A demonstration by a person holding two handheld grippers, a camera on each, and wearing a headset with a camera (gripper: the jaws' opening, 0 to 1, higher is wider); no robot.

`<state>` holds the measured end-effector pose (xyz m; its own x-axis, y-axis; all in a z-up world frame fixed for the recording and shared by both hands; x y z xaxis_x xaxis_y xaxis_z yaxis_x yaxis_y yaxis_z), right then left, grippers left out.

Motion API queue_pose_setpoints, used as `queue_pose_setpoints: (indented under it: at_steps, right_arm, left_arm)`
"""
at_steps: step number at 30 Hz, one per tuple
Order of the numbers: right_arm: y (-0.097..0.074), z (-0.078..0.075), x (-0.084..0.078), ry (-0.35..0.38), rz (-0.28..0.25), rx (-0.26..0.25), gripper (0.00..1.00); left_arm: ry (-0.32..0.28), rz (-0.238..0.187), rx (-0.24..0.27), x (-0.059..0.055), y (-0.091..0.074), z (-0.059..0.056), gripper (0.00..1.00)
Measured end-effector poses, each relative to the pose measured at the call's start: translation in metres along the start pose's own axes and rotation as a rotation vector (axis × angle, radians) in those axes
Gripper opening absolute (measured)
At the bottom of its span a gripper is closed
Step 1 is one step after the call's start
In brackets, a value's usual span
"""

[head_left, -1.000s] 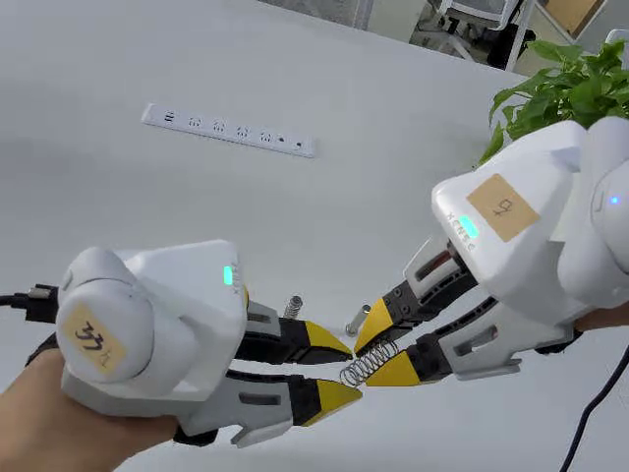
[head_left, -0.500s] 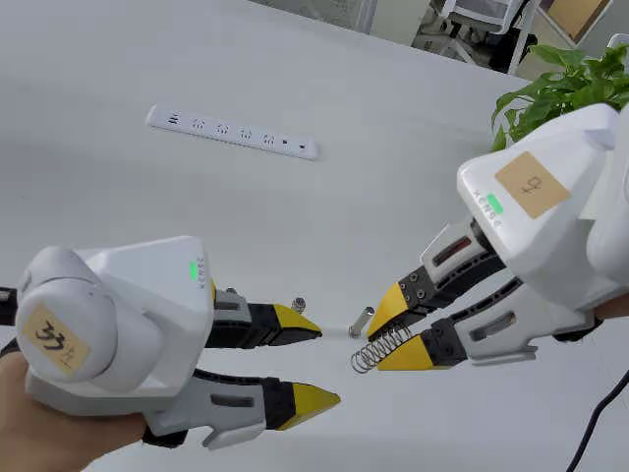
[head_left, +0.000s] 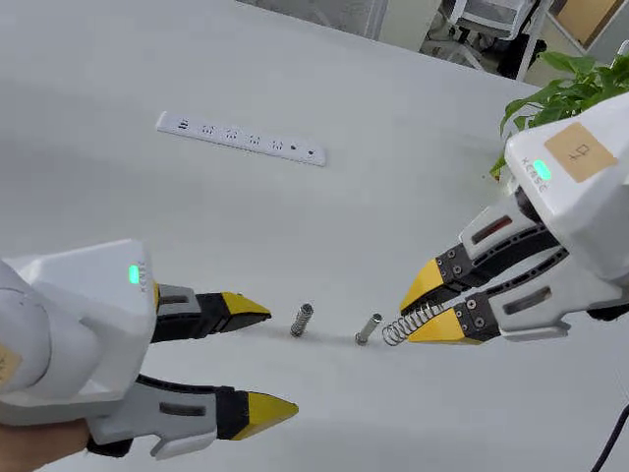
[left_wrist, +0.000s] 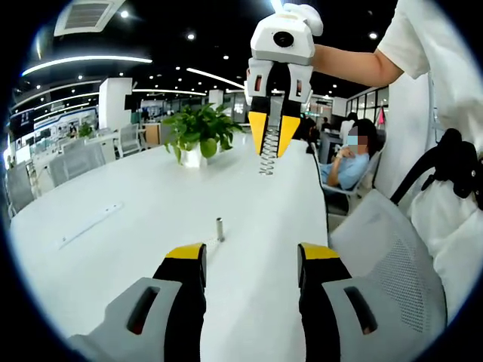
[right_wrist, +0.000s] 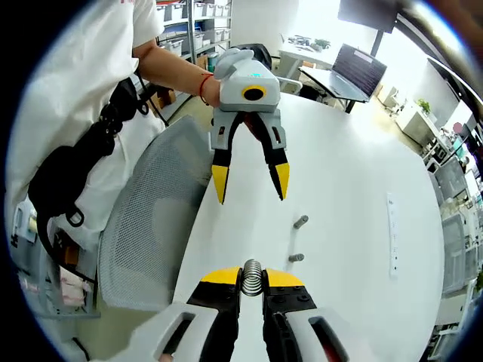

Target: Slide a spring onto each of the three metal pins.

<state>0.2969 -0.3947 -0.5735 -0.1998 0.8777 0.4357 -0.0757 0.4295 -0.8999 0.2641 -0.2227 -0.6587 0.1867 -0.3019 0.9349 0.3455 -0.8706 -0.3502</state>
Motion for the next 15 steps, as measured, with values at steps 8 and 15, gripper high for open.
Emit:
queue_pose_setpoints:
  at_steps: [8,15]
  right_arm:
    - [-0.001,-0.014,-0.017,0.035,0.036,-0.015,0.06]
    - [0.005,-0.026,-0.03,0.072,0.072,-0.034,0.06]
  left_arm:
    - [-0.011,0.016,0.049,-0.011,-0.013,0.014,0.6]
    - [-0.019,0.001,0.088,-0.02,-0.022,0.027,0.7]
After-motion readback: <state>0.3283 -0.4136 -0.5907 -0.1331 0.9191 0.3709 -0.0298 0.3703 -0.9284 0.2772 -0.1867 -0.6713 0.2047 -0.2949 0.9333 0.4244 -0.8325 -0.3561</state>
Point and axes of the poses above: the centre of the closed fingertips' face, and the gripper's own axes: y roughly forward along the fingers, z roughly to its left, x roughly out of its top, the point moved 7 cm from there along -y, roughly backward along the fingers, and after that the axes turned 2 degrees about x, right-handed, at the moved point
